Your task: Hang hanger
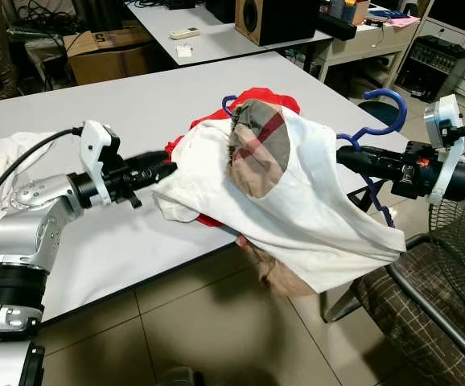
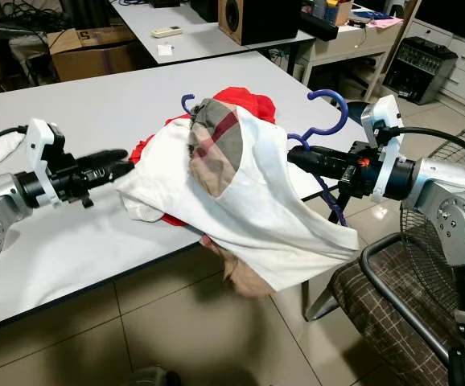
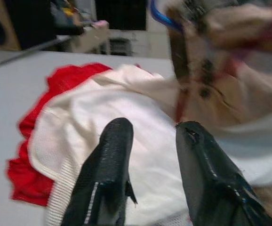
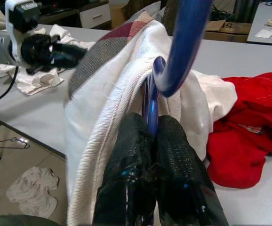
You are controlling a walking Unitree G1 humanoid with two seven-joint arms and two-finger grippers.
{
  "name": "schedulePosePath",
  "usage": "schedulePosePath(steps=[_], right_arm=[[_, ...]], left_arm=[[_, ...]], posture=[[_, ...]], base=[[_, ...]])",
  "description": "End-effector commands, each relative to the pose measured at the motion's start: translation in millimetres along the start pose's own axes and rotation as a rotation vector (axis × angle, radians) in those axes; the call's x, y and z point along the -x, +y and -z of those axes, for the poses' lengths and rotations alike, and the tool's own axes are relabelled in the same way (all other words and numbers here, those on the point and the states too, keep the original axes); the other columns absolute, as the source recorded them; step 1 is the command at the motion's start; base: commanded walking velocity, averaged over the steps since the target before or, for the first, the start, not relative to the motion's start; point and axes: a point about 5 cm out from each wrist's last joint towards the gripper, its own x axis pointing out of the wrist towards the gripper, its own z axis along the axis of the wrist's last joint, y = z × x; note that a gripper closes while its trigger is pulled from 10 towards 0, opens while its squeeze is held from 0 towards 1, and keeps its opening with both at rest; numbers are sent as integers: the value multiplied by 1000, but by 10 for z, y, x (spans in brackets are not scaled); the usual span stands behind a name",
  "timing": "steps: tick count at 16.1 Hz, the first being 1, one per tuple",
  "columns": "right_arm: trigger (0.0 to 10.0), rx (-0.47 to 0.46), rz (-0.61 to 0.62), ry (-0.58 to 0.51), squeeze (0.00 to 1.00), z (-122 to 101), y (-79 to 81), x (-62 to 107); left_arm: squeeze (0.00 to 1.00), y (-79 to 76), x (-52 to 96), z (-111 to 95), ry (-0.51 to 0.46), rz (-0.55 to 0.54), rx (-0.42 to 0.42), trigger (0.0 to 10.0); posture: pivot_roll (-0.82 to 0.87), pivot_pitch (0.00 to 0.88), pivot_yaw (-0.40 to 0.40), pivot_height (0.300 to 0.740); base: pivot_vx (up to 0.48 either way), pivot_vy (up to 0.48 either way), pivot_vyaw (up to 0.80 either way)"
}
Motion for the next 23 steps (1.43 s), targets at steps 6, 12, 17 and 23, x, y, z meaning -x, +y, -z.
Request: schedulePosePath(steps=[6, 12, 17, 23], right_arm=[[10000, 69, 0, 9, 0, -70, 59, -187], [10000, 85, -123, 57, 0, -15, 228, -324], [10000, 104, -198, 93, 0, 41, 364, -424], [10000, 118, -295, 60, 0, -62, 496, -401]], left_arm=[[1000, -556, -489, -743, -231, 245, -94, 10000], [0, -1067, -909, -892, -241, 465, -200, 10000], [0, -1182, -1055, -756, -153, 600, -226, 10000], [0, -807, -1046, -529, 39, 500, -336, 10000]], posture=[[-33, 0, 17, 740], [-31, 0, 16, 740], [-33, 0, 26, 740], [-34, 0, 26, 740]], base=[[0, 0, 0], [0, 0, 0], [0, 0, 0], [0, 0, 0]])
